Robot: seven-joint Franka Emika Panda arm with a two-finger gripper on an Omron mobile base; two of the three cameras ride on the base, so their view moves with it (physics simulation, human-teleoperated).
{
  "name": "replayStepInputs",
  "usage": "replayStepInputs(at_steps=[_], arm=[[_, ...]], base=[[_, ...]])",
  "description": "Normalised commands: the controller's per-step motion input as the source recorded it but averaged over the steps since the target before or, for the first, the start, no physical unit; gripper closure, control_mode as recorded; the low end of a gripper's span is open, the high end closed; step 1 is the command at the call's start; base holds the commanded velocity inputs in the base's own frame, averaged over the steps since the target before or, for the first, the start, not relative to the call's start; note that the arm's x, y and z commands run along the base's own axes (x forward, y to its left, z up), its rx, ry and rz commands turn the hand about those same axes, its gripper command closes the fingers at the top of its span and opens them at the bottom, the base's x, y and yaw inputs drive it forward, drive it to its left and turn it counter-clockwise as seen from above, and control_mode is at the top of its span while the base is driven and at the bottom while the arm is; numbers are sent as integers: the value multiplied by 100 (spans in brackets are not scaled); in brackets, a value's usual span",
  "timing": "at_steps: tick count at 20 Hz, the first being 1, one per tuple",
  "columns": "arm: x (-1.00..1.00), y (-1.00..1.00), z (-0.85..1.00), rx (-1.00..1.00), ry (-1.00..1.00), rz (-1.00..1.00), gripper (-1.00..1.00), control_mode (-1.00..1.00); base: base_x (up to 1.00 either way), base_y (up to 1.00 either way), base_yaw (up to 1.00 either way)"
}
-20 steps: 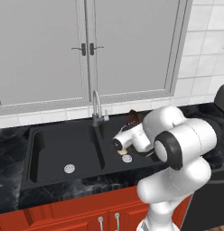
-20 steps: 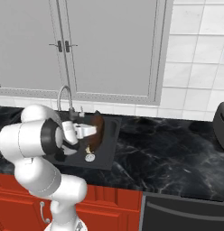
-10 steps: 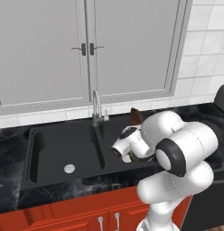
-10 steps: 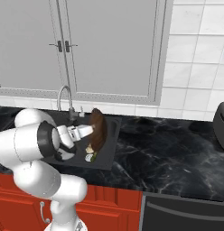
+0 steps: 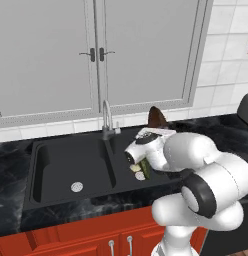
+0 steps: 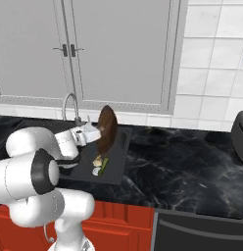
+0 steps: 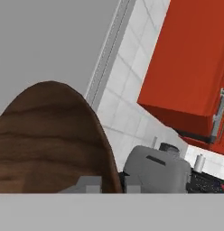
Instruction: Dump the mushroom and squash from the bowl so the bowl can be washed. Place the bowl in the sink after clearing the leftovers.
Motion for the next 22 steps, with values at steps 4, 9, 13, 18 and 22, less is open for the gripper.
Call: replayStepInputs(at_steps=[4, 9, 13, 18, 22], arm=[[-55, -39, 55, 51, 11, 0, 100, -100], [-44, -10, 64, 53, 28, 5, 100, -100], [-55, 1, 51, 47, 39, 11, 100, -100], [-64, 27, 11, 41, 42, 18, 100, -100], [-37, 86, -14, 20, 12, 25, 100, -100]], base=[[0, 0, 0], [0, 0, 0], [0, 0, 0], [0, 0, 0], [0, 0, 0]])
